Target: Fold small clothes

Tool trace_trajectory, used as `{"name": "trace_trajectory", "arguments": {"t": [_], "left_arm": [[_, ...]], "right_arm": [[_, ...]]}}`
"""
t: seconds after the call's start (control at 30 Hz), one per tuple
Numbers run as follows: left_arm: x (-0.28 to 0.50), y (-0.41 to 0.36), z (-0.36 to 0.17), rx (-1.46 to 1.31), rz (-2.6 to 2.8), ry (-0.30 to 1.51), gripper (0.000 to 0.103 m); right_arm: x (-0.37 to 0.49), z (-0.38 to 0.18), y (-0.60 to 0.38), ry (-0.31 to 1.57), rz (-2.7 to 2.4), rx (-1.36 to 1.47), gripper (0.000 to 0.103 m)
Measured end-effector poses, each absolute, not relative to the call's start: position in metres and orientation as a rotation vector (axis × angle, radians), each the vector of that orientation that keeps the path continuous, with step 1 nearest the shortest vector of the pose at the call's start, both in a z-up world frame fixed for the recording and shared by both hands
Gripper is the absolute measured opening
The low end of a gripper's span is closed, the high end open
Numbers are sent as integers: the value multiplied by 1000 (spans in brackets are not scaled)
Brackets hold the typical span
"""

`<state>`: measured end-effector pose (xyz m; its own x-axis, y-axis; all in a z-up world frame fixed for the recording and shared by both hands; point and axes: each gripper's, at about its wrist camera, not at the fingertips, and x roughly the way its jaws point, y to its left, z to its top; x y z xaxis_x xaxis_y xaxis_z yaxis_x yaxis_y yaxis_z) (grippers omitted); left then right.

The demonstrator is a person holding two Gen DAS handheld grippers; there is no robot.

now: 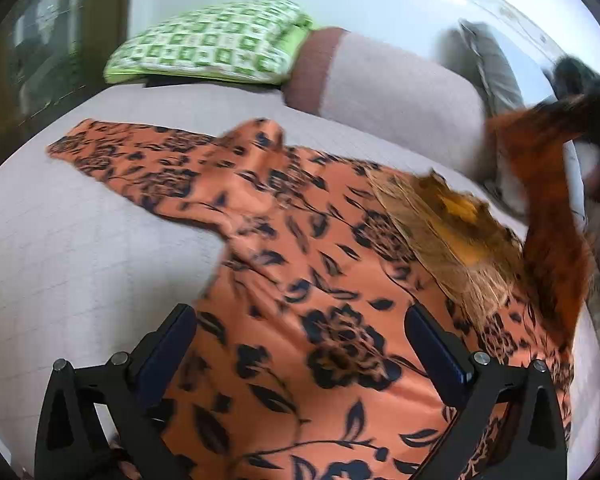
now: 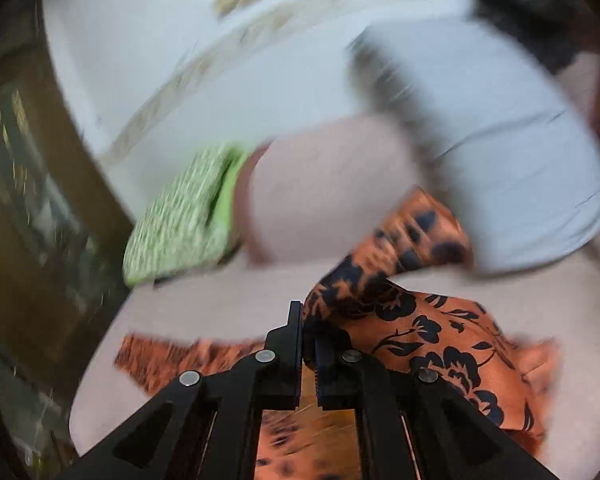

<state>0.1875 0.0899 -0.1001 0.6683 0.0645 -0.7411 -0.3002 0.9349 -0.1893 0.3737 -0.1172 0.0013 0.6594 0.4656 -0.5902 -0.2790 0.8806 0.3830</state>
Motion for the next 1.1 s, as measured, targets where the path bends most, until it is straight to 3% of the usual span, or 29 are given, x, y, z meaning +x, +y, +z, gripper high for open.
{"name": "trace_trajectory", "arguments": {"t": [0.1, 0.13, 0.17, 0.23, 0.43, 0.63, 0.97, 1.0, 1.03, 1.07, 1.1], "left_arm": [[183, 114, -96, -372, 263, 800, 103], [183, 122, -96, -400, 279, 799, 103], [183, 127, -97, -423, 288, 801, 103], [183, 138, -98, -473, 298, 809, 103], [186, 136, -97, -457, 309, 806, 103], [198, 115, -99, -344, 274, 803, 103], [319, 81, -99, -37, 157, 862, 103], [328, 76, -105, -5, 138, 891, 94], [336, 70, -111, 38, 120, 935, 74], [342, 66, -118, 81, 123, 998, 8], [350, 70, -124, 57, 152, 1111, 4]], "right_arm": [[380, -98, -29, 947, 496, 142, 14], [379, -129, -8, 1038, 507, 77, 31], [376, -155, 11, 1129, 513, 19, 74], [357, -157, 12, 1014, 562, 21, 89], [330, -119, -84, 881, 546, 255, 92], [319, -143, -227, 880, 268, 407, 95], [288, -166, -316, 790, 279, 514, 95], [287, -164, -314, 776, 286, 512, 95], [284, -168, -314, 753, 296, 507, 95], [284, -173, -311, 744, 299, 505, 95], [285, -175, -311, 745, 307, 512, 95]]}}
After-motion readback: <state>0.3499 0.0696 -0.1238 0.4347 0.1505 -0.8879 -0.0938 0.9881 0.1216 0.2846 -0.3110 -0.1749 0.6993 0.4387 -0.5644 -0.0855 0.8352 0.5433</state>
